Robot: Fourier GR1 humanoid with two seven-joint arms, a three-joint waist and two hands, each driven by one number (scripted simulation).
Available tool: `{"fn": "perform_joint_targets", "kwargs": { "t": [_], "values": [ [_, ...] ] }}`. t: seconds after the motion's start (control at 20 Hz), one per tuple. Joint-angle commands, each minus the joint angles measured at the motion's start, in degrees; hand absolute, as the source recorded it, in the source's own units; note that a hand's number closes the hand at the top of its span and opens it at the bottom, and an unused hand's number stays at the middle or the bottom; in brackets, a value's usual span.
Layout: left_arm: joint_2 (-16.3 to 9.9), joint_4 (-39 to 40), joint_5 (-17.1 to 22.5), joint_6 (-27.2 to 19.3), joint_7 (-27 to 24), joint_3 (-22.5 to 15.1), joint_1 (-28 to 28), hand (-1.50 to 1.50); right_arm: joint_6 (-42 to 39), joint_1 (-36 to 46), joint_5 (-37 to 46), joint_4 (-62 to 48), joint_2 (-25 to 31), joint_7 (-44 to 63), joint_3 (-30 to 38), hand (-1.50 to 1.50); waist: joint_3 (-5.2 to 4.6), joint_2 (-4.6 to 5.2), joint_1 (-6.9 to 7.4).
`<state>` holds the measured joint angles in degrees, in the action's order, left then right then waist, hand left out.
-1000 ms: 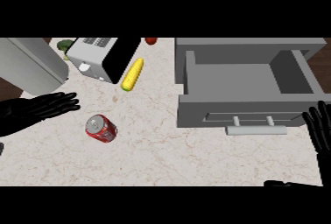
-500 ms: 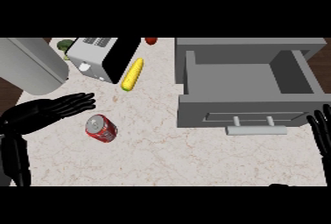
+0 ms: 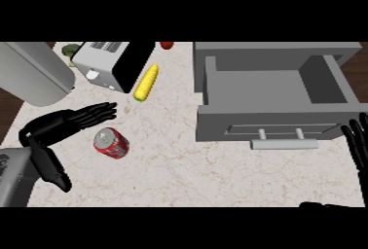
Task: Pick up the can, place it into the drawer and close the drawer
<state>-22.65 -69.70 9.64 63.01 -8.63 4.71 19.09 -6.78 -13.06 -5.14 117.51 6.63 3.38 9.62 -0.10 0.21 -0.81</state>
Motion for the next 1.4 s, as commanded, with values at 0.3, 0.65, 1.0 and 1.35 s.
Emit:
{"fn": "perform_joint_targets", "kwargs": {
  "t": [0.3,0.65,1.0,1.35],
  "values": [
    [-3.0,9.5,-11.9,4.1,-20.3,-2.8,2.1,-1.50,-0.9,-0.3,0.7,-2.9,-1.1,-3.7,0.0,-1.50,-0.07,0.24,-0.43],
    [-4.3,16.0,-17.0,-3.1,-29.6,-7.8,3.4,-1.50,-1.1,-1.3,1.6,-0.8,-1.4,-3.5,-1.1,-1.50,-0.18,0.49,-1.50],
    [-6.7,21.8,-19.7,-6.7,-37.3,-13.8,3.5,-1.50,-0.6,0.8,1.6,-0.1,-1.3,-1.0,-1.3,-1.50,-0.17,0.45,-0.97],
    [-5.7,29.9,-20.3,-10.2,-40.4,-18.0,8.4,-1.50,-2.0,1.2,0.5,-2.9,-0.2,-2.8,0.5,-1.50,-0.10,0.58,-1.52]
  ]
}}
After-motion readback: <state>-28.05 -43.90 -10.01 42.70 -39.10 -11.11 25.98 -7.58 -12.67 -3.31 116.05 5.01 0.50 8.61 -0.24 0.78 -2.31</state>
